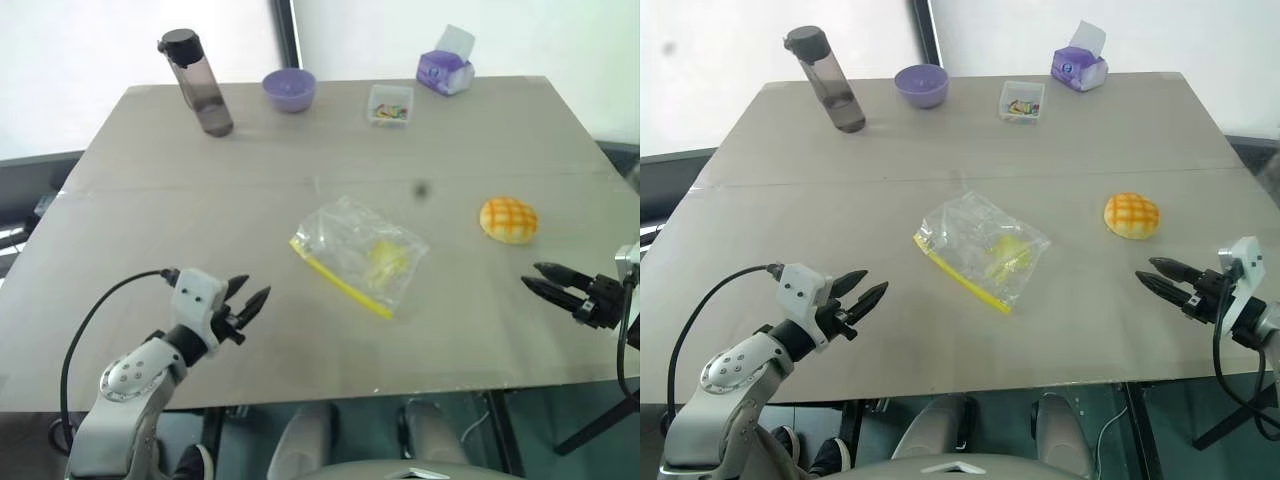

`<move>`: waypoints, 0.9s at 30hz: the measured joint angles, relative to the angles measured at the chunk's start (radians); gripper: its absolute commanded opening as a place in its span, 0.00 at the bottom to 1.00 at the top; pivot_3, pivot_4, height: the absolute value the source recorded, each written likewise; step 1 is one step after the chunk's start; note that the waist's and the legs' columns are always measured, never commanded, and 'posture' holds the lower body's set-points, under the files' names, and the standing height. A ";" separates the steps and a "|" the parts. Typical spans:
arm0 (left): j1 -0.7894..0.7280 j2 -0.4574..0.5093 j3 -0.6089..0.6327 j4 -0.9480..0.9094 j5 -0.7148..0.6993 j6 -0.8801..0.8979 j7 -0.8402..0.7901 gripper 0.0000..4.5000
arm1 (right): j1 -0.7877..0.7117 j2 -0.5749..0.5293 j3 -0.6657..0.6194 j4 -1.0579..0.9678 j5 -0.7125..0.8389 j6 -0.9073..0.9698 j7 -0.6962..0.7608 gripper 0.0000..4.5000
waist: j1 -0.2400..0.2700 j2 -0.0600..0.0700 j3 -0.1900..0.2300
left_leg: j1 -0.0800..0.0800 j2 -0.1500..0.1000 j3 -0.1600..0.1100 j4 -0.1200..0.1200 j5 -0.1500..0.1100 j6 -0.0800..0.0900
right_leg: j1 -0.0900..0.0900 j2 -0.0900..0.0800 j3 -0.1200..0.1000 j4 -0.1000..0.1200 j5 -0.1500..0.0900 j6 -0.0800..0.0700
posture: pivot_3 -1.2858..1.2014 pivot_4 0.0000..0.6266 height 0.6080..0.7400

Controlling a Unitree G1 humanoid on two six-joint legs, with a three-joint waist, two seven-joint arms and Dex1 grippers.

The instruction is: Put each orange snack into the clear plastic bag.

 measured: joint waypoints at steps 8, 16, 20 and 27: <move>-0.012 0.014 0.000 0.000 -0.011 -0.003 -0.020 0.52 | 0.000 0.000 0.000 0.000 0.000 -0.009 0.002 0.42 | 0.000 0.000 0.000 | 0.000 0.000 0.000 0.000 0.000 0.000 | 0.000 0.000 0.000 0.000 0.000 0.000 | 0.52 0.24 1.00; -0.034 0.018 -0.001 0.007 -0.008 -0.019 -0.023 0.52 | -0.002 0.000 0.000 -0.003 0.001 -0.010 -0.003 0.42 | 0.000 0.000 0.000 | 0.000 0.000 0.000 0.000 0.000 0.000 | 0.000 0.000 0.000 0.000 0.000 0.000 | 0.52 0.24 1.00; -0.041 0.018 -0.003 0.013 -0.001 -0.024 -0.023 0.52 | -0.003 0.001 0.000 -0.015 0.002 -0.012 -0.005 0.42 | 0.000 0.000 0.000 | 0.000 0.000 0.000 0.000 0.000 0.000 | 0.000 0.000 0.000 0.000 0.000 0.000 | 0.52 0.24 1.00; -0.058 0.017 -0.006 0.014 0.000 -0.021 -0.013 0.52 | -0.019 -0.027 -0.001 -0.034 0.122 0.155 0.017 0.55 | 0.000 0.000 0.000 | 0.000 0.000 0.000 0.000 0.000 0.000 | 0.000 0.000 0.000 0.000 0.000 0.000 | 0.52 0.24 1.00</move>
